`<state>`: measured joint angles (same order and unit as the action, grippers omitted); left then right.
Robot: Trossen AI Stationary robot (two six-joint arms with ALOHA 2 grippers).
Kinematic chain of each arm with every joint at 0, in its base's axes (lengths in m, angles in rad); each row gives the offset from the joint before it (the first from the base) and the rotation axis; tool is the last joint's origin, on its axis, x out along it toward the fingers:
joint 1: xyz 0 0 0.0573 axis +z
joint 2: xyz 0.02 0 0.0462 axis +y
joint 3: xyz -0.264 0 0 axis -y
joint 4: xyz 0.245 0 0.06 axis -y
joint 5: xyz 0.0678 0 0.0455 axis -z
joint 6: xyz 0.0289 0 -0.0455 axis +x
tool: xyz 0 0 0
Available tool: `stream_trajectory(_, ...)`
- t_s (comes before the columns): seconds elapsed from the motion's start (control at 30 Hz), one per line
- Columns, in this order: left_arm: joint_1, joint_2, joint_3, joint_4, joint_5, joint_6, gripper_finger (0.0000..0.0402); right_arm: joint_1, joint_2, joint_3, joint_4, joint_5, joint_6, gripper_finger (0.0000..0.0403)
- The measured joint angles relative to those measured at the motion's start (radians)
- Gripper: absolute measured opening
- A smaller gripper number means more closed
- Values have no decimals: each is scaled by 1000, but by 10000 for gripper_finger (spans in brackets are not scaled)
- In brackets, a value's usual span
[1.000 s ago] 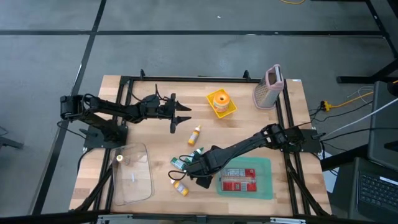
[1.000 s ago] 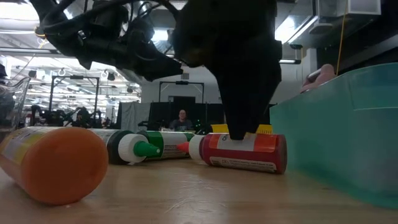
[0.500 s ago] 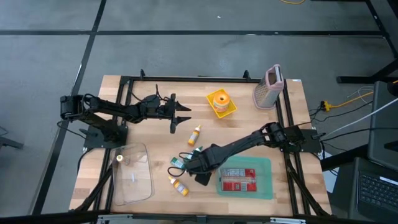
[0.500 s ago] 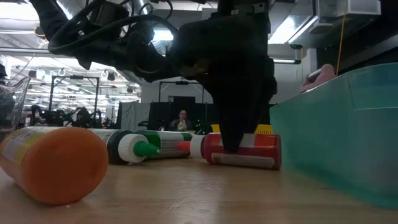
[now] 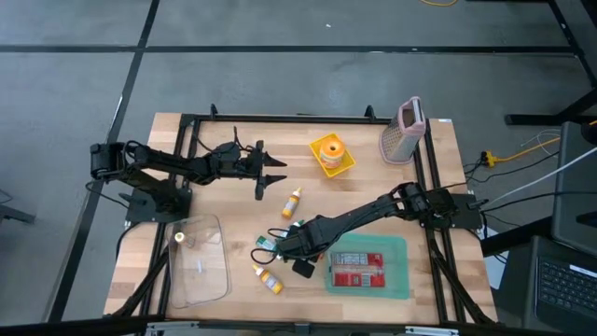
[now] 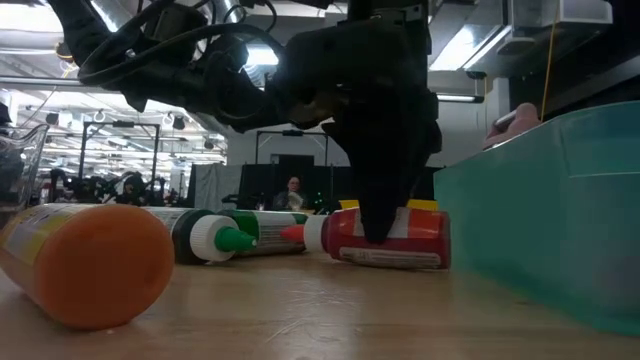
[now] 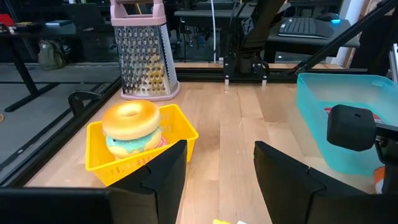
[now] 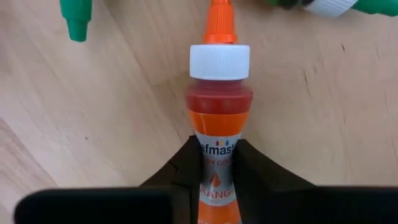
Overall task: Pick & Place Food Item
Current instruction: Put the orange food coloring bottle into the transparent bin
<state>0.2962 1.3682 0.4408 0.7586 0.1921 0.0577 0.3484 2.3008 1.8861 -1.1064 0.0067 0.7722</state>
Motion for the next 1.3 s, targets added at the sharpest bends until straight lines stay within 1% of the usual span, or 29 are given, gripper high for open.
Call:
stream_trajectory(0.17, 0, -2, 0, 3, 0, 8, 182, -7, -60, 0, -3, 19, -17, 71)
stream_trajectory(0.3, 0, -2, 0, 19, 1, 19, 182, -7, -145, 0, -1, 90, -17, 70)
stream_trajectory(0.43, 0, -29, 0, 14, 25, 76, 182, -2, -245, 0, -2, 212, -17, 70)
stream_trajectory(0.53, 0, -104, 1, -30, 75, 143, 182, 9, -309, 0, -4, 335, -40, 70)
stream_trajectory(0.6, -3, -179, 15, -90, 106, 196, 182, 13, -344, 0, -11, 400, -71, 70)
stream_trajectory(0.67, -14, -262, 47, -191, 147, 267, 182, 14, -368, 0, -10, 434, -111, 70)
stream_trajectory(0.73, -39, -340, 95, -345, 178, 348, 182, 8, -376, 1, -9, 437, -159, 70)
stream_trajectory(0.8, -76, -406, 157, -535, 174, 433, 182, -4, -374, 0, -11, 407, -207, 69)
stream_trajectory(0.83, -101, -428, 189, -619, 144, 472, 182, -12, -373, 0, -11, 389, -228, 69)
stream_trajectory(0.9, -167, -459, 242, -756, 46, 543, 182, -28, -370, 0, 5, 353, -260, 69)
stream_trajectory(0.97, -236, -465, 277, -832, -62, 607, 182, -42, -365, 0, 17, 328, -287, 69)
stream_trajectory(1.1, -365, -454, 292, -874, -244, 704, 182, -60, -365, 0, 61, 309, -336, 69)
stream_trajectory(1.2, -440, -422, 292, -884, -321, 729, 182, -69, -365, 0, 88, 274, -364, 69)
stream_trajectory(1.3, -492, -388, 292, -889, -371, 740, 182, -77, -365, 0, 106, 257, -379, 69)
